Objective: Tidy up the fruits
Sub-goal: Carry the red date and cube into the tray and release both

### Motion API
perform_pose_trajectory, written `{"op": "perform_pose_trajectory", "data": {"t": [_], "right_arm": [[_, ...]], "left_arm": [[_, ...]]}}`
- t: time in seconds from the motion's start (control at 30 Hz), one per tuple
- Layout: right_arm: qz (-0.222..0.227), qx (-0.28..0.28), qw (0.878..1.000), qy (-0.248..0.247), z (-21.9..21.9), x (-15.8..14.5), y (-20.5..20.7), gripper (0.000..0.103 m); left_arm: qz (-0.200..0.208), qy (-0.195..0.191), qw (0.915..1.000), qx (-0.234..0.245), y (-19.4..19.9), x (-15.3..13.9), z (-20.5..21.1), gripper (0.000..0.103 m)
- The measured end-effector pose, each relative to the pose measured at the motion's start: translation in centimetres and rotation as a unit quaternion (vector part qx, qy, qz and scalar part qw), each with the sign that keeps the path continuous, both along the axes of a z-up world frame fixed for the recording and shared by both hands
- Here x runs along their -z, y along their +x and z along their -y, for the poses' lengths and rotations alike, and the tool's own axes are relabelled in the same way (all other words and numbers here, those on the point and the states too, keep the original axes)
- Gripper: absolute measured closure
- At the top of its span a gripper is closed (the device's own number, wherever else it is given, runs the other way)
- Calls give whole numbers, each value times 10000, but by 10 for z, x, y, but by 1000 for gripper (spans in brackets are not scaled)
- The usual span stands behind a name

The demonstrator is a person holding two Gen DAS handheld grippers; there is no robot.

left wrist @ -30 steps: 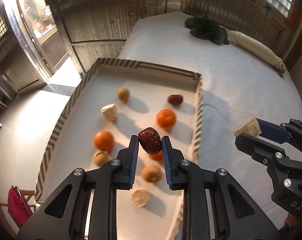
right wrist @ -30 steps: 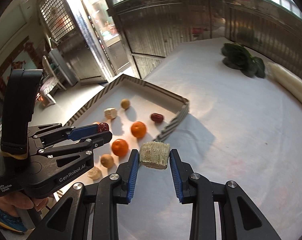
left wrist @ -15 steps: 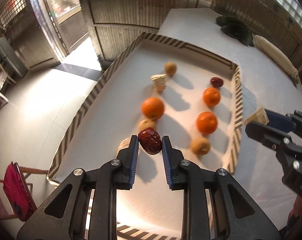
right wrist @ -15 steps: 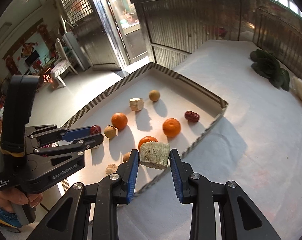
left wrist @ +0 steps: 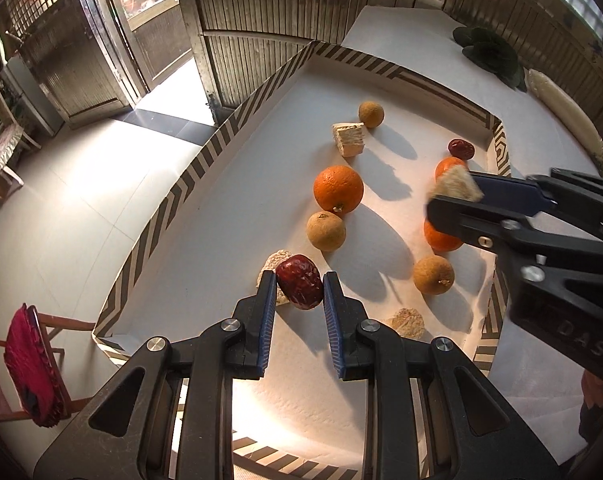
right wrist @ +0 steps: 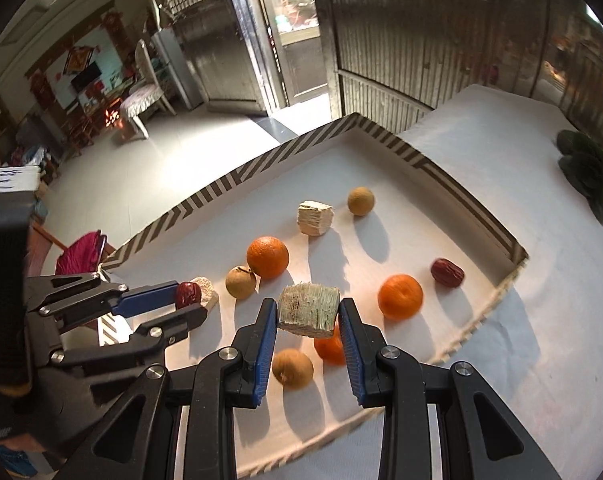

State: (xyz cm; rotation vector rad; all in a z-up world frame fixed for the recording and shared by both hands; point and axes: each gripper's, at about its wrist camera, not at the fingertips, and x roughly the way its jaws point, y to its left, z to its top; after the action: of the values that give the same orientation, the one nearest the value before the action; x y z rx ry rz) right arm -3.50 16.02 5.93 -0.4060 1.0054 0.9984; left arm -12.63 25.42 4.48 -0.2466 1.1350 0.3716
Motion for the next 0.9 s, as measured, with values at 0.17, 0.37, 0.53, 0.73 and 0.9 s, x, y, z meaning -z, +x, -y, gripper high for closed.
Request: {"op": "perform_pose_trajectory", "data": {"t": [0.17, 0.37, 0.53, 0.73, 0.9], "right_arm": [[-46, -71, 9998, -152, -16, 13, 10, 72], [-117, -166, 9994, -287, -28, 24, 18, 72], [-138, -216, 9988, -409, -36, 34, 23, 72], [-153, -224, 9987, -426, -40, 39, 30, 73], [-123, -164, 9990, -396, -30, 34, 30, 72]], "left_arm": [[-19, 25, 10000, -15, 4, 3, 0, 80], [-15, 81, 10000, -31, 7, 4, 0, 80], [-29, 199, 9998, -31, 8, 4, 2, 80], [-54, 297, 9995, -60, 10, 4, 5, 80], [-40, 312, 9994, -118, 10, 4, 6, 80]]}}
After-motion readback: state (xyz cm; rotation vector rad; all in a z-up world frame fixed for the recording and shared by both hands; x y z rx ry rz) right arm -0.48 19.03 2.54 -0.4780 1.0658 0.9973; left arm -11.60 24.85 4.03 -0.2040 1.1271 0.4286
